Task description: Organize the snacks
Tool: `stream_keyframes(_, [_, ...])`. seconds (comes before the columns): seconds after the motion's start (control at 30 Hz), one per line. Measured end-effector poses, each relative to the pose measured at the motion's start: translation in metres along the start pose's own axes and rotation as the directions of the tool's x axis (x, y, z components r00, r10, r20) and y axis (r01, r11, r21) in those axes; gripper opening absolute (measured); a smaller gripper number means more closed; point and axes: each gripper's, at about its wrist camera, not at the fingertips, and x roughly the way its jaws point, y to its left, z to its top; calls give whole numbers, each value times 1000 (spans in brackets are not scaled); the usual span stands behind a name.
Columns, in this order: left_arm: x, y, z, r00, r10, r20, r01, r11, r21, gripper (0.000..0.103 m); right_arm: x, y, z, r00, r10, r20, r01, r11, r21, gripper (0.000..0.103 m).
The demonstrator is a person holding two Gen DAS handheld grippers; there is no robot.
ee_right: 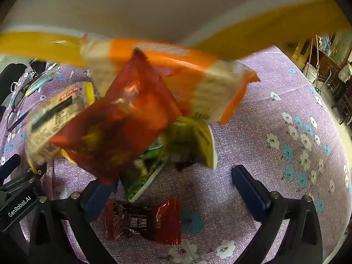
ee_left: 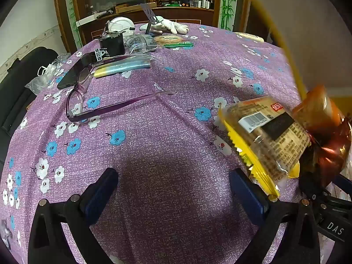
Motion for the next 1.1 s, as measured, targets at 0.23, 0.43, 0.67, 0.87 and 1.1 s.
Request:
stream_keyframes(0.23, [0, 0, 0, 1000, 1, 0, -1, 1000, 1, 103, -1, 0, 2, 1000, 0, 1, 0, 1000, 0, 103])
stream_keyframes(0.43, [0, 0, 0, 1000, 1, 0, -1, 1000, 1, 103, 0, -1, 2, 1000, 0, 0, 0, 1000, 0, 103])
stream_keyframes(0.67, [0, 0, 0, 1000, 1, 0, -1, 1000, 1, 103, 0, -1, 2, 1000, 0, 0, 0, 1000, 0, 103])
stream_keyframes(0.87, [0, 0, 0, 1000, 1, 0, -1, 1000, 1, 103, 0, -1, 2, 1000, 0, 0, 0, 1000, 0, 103])
stream_keyframes(1.1, [0, 0, 0, 1000, 1, 0, -1, 1000, 1, 103, 0, -1, 2, 1000, 0, 0, 0, 1000, 0, 103])
